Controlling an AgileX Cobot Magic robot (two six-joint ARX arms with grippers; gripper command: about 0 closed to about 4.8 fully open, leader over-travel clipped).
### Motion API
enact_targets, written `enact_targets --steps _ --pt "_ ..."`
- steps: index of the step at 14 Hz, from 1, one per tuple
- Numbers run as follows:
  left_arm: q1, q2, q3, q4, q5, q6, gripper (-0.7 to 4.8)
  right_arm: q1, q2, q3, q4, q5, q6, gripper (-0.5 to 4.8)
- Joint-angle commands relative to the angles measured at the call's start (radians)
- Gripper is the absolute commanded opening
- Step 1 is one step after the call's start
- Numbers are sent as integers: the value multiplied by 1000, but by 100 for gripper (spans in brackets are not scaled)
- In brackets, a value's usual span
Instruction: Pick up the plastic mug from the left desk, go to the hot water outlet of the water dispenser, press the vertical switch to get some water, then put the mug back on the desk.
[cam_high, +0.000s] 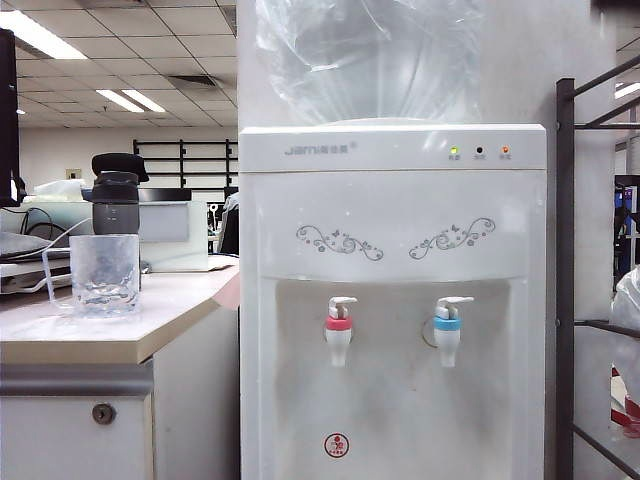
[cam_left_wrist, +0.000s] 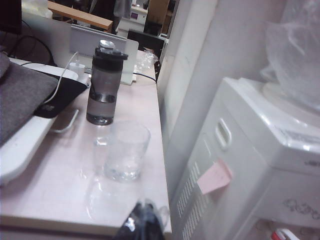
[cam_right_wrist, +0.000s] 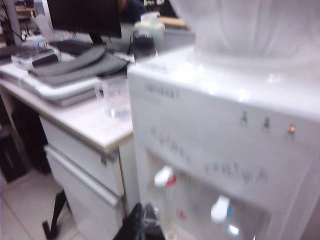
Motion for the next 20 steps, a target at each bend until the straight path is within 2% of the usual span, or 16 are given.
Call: enact_targets --steps 1,2,3,5,6,8,9,10,11,14,16,20 --pt "-1 -82 -112 -36 -2 -41 -6 -1 -18 -114 49 45 49 -7" --pt "-1 -82 -157 5 -2 -39 -6 0 -35 -161 84 81 49 -7" --pt "-1 -82 -270 114 -34 -36 -6 -1 -98 -257 74 162 72 -6" --pt "-1 -82 -330 172 -138 -35 -6 -36 -98 -257 118 264 70 -5" --pt "-1 -82 -353 213 -149 -32 -6 -101 -98 -257 144 255 72 -5" --pt "-2 -82 -353 209 -146 -32 -6 -215 -98 -257 172 156 105 -5" --pt "-2 -82 -353 208 -109 -33 -6 -277 -103 -257 174 100 109 -5" --pt "-2 -82 -353 199 -41 -53 4 -291 -130 -257 176 171 105 -5" --pt "-2 -82 -353 193 -32 -55 19 -290 -140 -257 173 181 103 -5" --pt "-74 -79 -351 179 -48 -55 24 -290 -187 -257 146 203 74 -6" --pt "-126 -79 -351 176 -32 -55 24 -293 -221 -257 122 262 74 -6" --pt "-124 -79 -351 177 -32 -55 24 -298 -221 -257 91 273 74 -5"
